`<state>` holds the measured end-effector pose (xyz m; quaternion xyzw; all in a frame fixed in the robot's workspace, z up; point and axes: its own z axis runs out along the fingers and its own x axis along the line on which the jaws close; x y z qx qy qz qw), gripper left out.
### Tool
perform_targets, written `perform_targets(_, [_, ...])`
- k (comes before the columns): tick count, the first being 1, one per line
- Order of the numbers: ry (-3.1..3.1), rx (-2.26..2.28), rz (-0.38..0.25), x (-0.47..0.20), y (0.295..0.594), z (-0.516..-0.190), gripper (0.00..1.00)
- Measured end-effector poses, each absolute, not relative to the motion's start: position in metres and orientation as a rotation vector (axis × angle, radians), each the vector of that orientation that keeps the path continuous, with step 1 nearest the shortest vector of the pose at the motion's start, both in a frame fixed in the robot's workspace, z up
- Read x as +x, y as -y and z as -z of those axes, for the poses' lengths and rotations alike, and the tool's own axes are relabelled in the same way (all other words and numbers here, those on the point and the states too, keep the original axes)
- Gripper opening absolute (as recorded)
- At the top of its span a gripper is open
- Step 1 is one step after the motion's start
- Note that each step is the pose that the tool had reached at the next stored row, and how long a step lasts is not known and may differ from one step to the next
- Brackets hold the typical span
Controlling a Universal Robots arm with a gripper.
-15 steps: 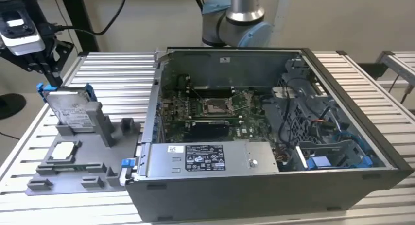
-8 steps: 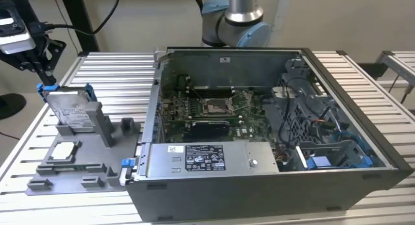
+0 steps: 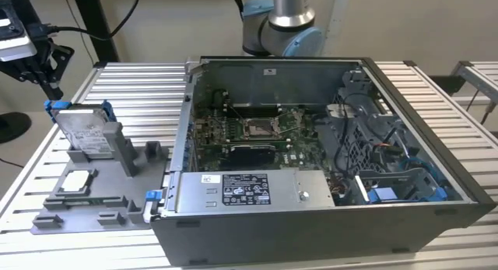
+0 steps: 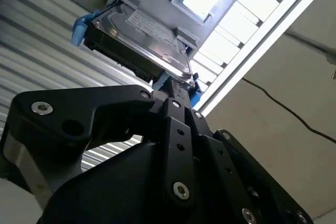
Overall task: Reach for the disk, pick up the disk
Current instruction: 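Reach for the disk, then pick up the disk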
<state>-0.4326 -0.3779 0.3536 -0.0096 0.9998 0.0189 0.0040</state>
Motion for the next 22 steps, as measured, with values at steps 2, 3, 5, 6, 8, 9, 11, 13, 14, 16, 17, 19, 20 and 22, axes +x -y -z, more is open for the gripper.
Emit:
perform_targets(2, [-3.133,-0.030,-0.059,-0.4342,0.3760,-0.3535,0.00])
perform_targets(3, [-3.133,-0.030,-0.059,-0.4344,0.3758,-0.3535,0.00])
perform_targets(5, [-3.133,-0.030,-0.059,-0.4344,0.3758,-0.3534,0.00])
perform_targets(6, [-3.133,-0.030,-0.059,-0.4344,0.3757,-0.3535,0.00])
perform_targets(8, [-3.133,-0.031,-0.059,-0.4345,0.3756,-0.3535,0.00])
perform_targets(9, [-3.133,-0.038,-0.059,-0.4345,0.3756,-0.3535,0.00])
perform_targets(11, [-3.133,-0.079,-0.059,-0.4345,0.3755,-0.3534,0.00])
perform_targets(13, [-3.132,-0.129,-0.059,-0.4345,0.3755,-0.3535,0.00])
perform_targets(14, [-3.131,-0.156,-0.059,-0.4345,0.3756,-0.3535,0.00])
perform_targets(16, [-3.128,-0.210,-0.059,-0.4345,0.3755,-0.3535,0.00])
perform_targets(17, [-3.126,-0.238,-0.059,-0.4345,0.3755,-0.3535,0.00])
perform_targets(19, [-3.122,-0.296,-0.059,-0.4345,0.3756,-0.3535,0.00])
perform_targets(20, [-3.119,-0.324,-0.059,-0.4345,0.3756,-0.3535,0.00])
perform_targets(22, [-3.114,-0.383,-0.059,-0.4345,0.3756,-0.3535,0.00])
